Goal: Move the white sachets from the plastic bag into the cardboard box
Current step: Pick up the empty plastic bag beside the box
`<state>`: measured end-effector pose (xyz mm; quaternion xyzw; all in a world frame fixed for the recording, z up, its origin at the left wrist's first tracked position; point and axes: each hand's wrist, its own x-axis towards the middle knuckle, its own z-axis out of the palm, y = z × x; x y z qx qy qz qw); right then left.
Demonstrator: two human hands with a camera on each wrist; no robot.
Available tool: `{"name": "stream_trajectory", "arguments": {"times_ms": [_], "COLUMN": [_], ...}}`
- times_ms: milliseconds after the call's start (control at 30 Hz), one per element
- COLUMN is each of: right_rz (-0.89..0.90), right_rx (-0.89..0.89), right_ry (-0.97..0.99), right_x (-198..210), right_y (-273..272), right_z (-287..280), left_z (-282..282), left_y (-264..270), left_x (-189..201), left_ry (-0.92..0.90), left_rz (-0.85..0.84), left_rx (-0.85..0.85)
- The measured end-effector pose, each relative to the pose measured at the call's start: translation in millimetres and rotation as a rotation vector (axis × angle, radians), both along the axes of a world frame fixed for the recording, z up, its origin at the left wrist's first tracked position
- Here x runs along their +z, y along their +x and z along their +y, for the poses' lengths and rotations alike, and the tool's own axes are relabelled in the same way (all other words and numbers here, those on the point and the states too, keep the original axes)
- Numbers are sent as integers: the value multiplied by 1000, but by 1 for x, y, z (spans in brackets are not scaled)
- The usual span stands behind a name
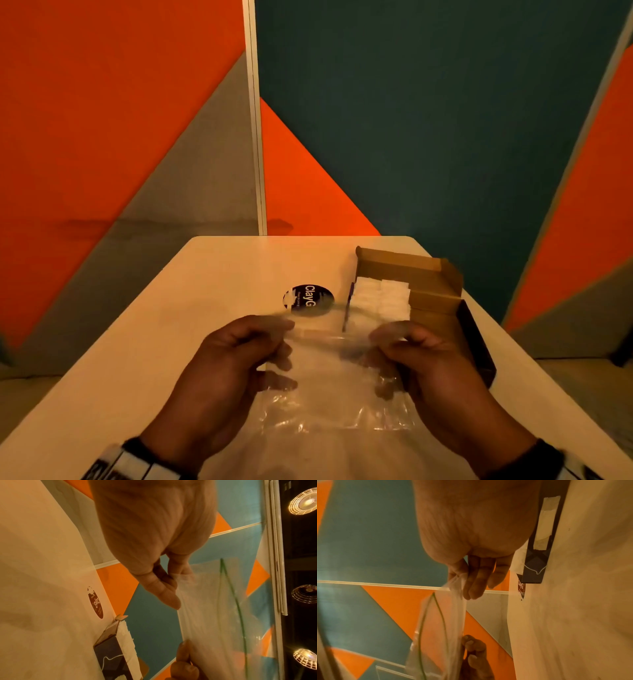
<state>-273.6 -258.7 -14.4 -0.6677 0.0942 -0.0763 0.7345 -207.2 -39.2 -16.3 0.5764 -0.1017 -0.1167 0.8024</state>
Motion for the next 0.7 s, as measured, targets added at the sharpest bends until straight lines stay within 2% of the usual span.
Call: {"name": "stream_trajectory", "arguments": {"times_ms": [300,367,467,600,700], "right_rz": [-31,-18,-11,57,160], "right_rx": [-63,-65,-20,268,476], "right_ry": [29,-1,-68,-106,-332], "right_x": [-12,-11,-4,14,23], "right_y": [4,2,-2,-6,-8], "right_z": [-4,-4,-9,-13,-3], "left_z": [7,7,11,14,6], "left_y": [-3,-3,-1,3,4], "left_x": [-1,0,6,30,44], "left_ry": [-65,92,426,651,786], "left_rz": [48,-59,-257,-454,-600], "left_rx": [-142,-138,-138,-276,-360]}}
